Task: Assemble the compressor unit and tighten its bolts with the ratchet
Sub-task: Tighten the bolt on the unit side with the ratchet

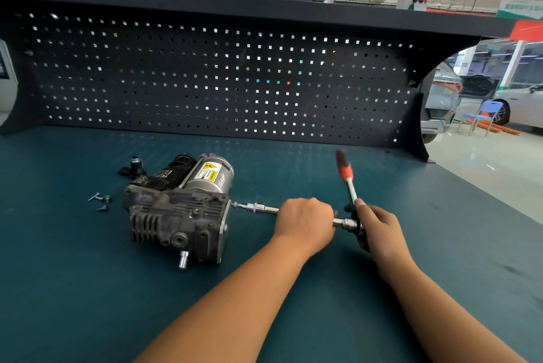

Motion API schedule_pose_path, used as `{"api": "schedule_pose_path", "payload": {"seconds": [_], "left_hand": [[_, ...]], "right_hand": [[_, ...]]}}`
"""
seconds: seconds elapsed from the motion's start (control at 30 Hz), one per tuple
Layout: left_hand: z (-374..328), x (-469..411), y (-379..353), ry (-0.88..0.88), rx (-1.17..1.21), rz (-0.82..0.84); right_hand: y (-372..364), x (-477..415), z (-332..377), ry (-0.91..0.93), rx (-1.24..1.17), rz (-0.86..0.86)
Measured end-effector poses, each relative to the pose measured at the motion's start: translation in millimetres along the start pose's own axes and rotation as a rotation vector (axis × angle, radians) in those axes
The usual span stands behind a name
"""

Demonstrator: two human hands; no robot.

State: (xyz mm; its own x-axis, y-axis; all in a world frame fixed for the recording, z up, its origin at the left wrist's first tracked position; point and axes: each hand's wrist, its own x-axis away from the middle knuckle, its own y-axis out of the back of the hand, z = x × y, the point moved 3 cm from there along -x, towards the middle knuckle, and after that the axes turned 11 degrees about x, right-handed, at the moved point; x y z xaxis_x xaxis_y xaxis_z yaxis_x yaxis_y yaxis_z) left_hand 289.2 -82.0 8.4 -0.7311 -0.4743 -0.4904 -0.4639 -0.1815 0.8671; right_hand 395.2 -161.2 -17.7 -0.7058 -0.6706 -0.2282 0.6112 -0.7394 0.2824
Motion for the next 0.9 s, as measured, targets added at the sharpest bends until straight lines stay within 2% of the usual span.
{"api": "schedule_pose_path", "payload": {"seconds": [0.1, 0.17, 0.3, 0.47, 0.57, 0.73, 0.9], "left_hand": [[2, -3, 2, 0.02, -0.01, 0.06], [5, -6, 3, 0.055, -0.006, 0.076], [8, -6, 3, 0.074, -0.001, 0.068], [2, 0, 2, 0.035, 0.052, -0.064], [3, -2, -1, 0.027, 0.016, -0.04], [5, -9, 5, 0.051, 0.038, -0.021], [7, -5, 3, 0.09, 0.039, 0.026]], "right_hand": [[10, 6, 5, 0.232, -0.05, 0.03], [10, 6, 4, 0.292, -0.046, 0.051], [6, 2, -1, 0.19, -0.081, 0.027], [2, -11, 0, 0.021, -0.054, 0.009], [1, -7, -2, 0.08, -0.021, 0.057], [11, -1, -1, 0.21, -0.297, 0.151], [9, -2, -3, 0.128, -0.159, 0.115]]}}
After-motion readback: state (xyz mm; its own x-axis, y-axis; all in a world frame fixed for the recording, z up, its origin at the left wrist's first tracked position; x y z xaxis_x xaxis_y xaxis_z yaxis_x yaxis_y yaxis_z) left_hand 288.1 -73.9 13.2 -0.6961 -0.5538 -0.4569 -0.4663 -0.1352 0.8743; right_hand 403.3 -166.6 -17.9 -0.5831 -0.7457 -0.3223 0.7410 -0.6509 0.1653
